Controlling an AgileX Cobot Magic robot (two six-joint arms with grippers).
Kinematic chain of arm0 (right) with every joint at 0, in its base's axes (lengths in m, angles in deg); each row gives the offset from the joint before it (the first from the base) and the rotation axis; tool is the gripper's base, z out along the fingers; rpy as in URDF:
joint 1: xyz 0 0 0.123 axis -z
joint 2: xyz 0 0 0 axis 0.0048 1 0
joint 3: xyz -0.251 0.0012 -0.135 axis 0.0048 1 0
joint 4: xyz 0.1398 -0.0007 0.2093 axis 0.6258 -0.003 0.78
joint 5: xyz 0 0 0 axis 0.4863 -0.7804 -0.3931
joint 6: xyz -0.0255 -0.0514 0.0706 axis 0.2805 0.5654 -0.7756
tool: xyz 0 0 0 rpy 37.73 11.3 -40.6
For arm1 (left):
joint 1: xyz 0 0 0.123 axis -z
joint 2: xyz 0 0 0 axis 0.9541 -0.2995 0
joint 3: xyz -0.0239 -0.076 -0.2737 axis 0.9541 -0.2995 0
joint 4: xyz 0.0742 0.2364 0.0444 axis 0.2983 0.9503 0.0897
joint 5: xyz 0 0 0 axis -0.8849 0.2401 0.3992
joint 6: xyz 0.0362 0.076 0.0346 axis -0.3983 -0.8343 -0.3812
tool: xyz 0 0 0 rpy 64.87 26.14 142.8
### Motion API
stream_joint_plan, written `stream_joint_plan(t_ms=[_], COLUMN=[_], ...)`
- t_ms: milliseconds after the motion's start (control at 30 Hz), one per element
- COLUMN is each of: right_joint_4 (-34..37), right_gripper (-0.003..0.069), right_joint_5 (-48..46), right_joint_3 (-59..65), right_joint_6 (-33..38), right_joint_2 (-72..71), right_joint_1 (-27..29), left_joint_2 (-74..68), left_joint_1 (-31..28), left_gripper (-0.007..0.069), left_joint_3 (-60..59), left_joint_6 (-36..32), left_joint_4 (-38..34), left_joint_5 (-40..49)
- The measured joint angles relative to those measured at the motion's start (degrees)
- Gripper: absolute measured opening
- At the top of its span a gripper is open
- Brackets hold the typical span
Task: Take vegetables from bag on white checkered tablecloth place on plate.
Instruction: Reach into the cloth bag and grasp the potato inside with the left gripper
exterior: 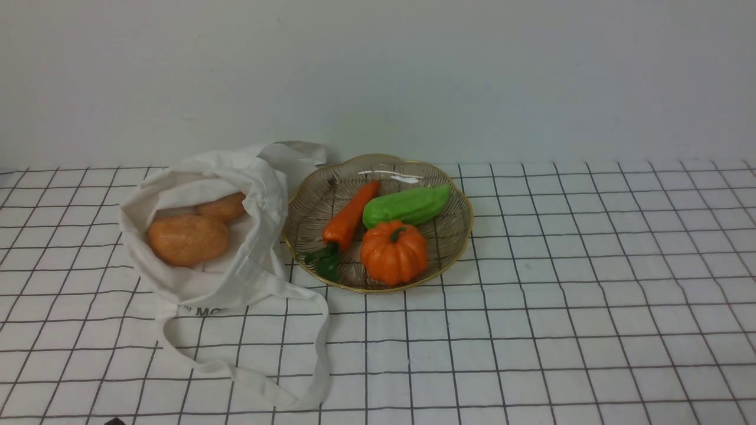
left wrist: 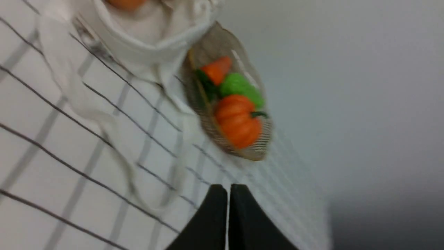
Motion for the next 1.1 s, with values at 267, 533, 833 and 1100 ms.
stream_joint_plan(t_ms=[267, 533, 833, 1100], right_joint_4=[0.0, 0.0, 0.0, 0.0], right_gripper=[-0.0015, -0.0015, -0.0015, -0.0015], right_joint_5=[0.0, 0.0, 0.0, 0.0], right_joint_3=[0.0, 0.0, 0.0, 0.0], right_joint_6=[0.0, 0.0, 0.0, 0.0], right_joint_2=[0.0, 0.0, 0.0, 0.0], right_joint_1=[0.0, 0.0, 0.0, 0.0], left_joint_2=[-0.11, -24.92, -67.51, -89.68], left_joint_1=[0.0, 0.0, 0.0, 0.21], left_gripper=[-0.0008, -0.0008, -0.0008, 0.0015], left_joint_3=[2.62, 23.01, 50.0, 65.54], left_joint_6=[-10.41, -25.42, -25.29, -7.92], left_joint_4=[-11.3, 0.17, 33.48, 45.46], left_joint_5=[-5.14, 8.43, 31.53, 32.48])
